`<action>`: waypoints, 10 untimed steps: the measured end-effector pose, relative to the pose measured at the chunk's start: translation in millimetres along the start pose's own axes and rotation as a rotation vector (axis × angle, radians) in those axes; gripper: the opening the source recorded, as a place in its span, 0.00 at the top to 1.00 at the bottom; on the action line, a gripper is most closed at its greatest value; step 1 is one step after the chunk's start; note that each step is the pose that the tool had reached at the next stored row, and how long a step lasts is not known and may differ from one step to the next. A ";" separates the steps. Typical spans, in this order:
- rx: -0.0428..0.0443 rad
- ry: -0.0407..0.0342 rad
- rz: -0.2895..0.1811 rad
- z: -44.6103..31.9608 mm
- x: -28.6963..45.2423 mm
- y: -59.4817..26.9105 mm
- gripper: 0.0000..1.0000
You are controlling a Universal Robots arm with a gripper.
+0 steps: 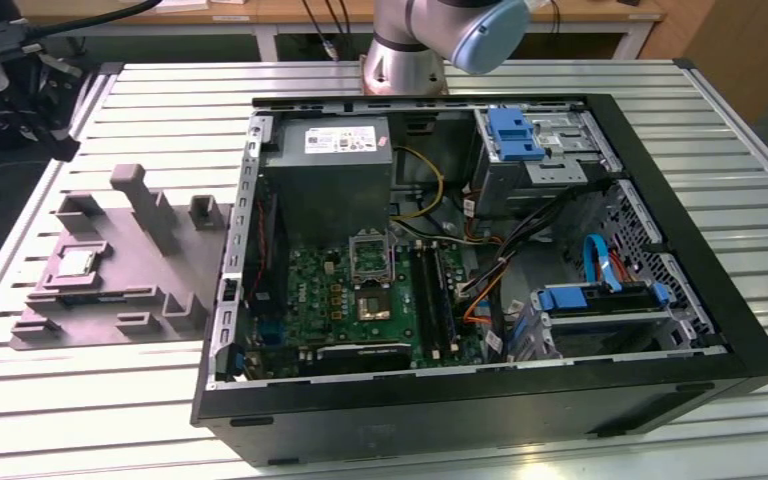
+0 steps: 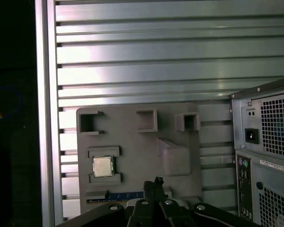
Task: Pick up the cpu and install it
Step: 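Reach for the cpu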
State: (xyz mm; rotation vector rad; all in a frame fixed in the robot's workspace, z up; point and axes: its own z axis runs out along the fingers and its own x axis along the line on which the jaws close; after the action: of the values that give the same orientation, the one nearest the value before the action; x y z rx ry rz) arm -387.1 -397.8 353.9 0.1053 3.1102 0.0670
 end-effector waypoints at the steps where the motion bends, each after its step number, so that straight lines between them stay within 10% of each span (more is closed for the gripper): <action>1: 0.0000 -0.0001 0.000 0.1 0.8 0.0 0.89; 10: -0.0001 0.0000 0.000 0.3 6.1 -0.4 0.89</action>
State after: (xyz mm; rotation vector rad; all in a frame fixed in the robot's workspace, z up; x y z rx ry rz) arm -393.2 -397.8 353.5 0.1054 3.1102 0.0671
